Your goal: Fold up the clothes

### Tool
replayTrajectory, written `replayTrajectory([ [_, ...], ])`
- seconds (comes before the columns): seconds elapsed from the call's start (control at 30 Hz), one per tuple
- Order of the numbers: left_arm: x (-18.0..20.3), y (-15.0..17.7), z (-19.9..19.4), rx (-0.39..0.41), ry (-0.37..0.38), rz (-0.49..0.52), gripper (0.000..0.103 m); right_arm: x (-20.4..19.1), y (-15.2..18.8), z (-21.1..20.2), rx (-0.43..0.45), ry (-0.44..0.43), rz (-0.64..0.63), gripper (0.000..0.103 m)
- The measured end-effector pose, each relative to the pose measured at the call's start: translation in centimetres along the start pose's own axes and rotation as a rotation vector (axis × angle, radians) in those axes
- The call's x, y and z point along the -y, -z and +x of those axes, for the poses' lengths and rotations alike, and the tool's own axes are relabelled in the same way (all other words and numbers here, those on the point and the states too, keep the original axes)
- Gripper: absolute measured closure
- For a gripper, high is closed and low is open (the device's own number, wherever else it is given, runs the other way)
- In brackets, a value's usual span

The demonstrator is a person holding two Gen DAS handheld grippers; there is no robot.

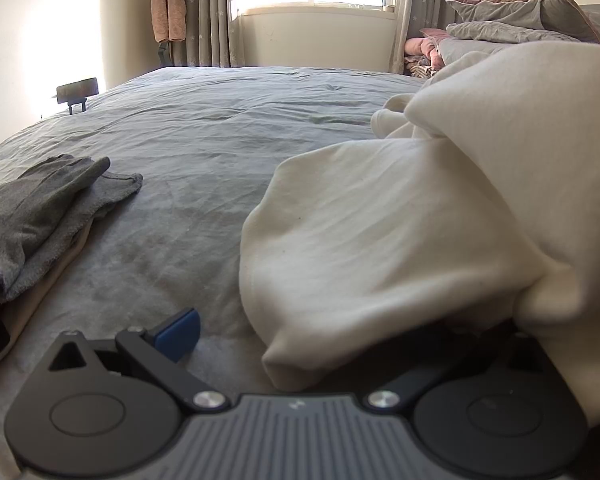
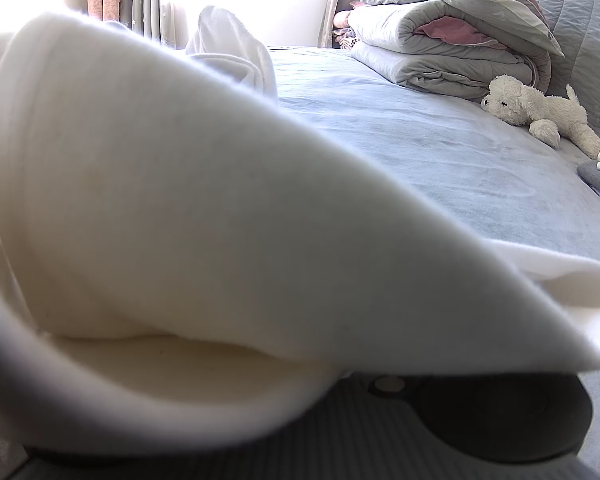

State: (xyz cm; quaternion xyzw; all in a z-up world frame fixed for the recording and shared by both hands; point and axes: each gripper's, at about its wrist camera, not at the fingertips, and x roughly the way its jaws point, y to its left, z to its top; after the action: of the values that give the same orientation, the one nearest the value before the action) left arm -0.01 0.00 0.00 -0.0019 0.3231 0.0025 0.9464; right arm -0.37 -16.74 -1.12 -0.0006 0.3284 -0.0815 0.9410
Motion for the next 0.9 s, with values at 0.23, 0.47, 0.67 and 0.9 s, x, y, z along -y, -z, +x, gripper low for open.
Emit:
replayTrajectory([
  [0.23, -0.02, 0.02, -0.05, 0.000, 0.001, -0.002, 0.000, 0.27, -0.13, 0.29, -0.001, 0.001, -0.001, 0.000],
  [0.47, -0.11, 0.13, -0.14, 0.001, -0.001, -0.001, 0.000, 0.29, -0.14, 0.31, -0.001, 0.001, -0.001, 0.000],
  [0.67, 0.02, 0.02, -0.03, 0.000, -0.005, -0.001, 0.000, 0.29, -0.14, 0.32, -0.001, 0.002, -0.001, 0.000],
  [0.9, 0.06, 0.04, -0.20, 0.000, -0.007, -0.002, 0.000, 0.28, 0.00, 0.33, -0.001, 0.002, -0.002, 0.000],
])
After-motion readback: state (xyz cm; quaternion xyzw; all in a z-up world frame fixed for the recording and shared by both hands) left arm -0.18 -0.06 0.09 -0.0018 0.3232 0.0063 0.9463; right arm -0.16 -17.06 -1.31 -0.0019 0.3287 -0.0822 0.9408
